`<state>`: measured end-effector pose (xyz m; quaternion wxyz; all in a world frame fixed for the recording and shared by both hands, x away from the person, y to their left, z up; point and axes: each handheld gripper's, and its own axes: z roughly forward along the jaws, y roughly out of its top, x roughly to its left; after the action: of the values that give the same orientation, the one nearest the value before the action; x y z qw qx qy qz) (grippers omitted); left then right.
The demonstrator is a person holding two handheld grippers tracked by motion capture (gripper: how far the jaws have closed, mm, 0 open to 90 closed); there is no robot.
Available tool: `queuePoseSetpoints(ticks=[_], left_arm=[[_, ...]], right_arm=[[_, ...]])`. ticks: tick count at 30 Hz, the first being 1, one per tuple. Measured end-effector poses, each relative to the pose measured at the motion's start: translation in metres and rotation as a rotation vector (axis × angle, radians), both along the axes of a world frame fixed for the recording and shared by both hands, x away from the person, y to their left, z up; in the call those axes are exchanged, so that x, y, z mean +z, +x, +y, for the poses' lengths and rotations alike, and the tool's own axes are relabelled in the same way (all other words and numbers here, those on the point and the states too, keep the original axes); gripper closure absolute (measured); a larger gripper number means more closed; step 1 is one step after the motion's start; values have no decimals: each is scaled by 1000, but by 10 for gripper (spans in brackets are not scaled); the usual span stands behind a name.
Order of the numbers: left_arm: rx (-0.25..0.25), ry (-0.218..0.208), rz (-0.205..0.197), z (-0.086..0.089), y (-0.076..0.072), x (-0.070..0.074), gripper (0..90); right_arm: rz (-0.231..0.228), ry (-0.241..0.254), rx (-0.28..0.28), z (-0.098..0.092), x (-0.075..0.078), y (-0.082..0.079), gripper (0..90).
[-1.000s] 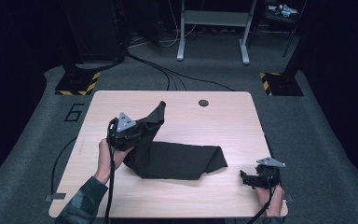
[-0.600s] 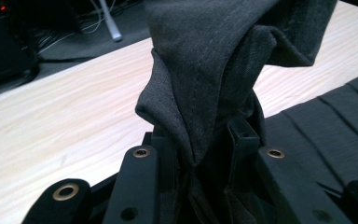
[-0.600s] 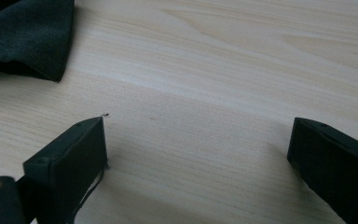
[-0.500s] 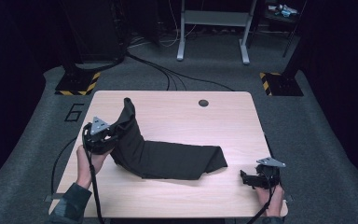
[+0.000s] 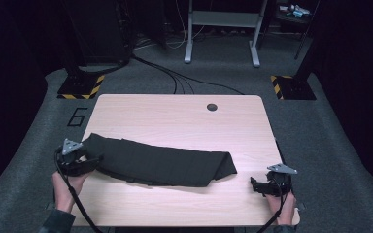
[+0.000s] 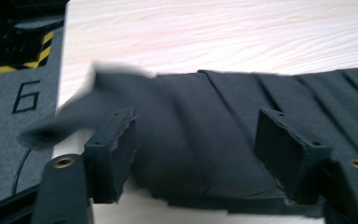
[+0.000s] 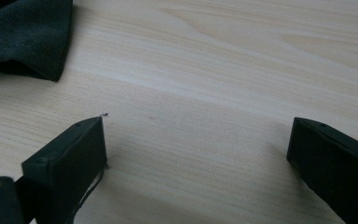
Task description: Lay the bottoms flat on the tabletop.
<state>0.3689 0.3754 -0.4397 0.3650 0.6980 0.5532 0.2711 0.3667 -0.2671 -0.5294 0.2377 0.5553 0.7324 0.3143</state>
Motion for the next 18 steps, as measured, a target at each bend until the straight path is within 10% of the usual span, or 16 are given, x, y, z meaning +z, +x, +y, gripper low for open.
queuePoseSetpoints(ticks=[9, 18], left_arm=[[-25, -1, 2, 4, 14, -3, 199], [-72, 19, 61, -10, 56, -23, 118]], right_arm=[[-6, 50, -8, 9, 13, -3, 35], [-44, 86, 176, 88, 47, 13, 37]])
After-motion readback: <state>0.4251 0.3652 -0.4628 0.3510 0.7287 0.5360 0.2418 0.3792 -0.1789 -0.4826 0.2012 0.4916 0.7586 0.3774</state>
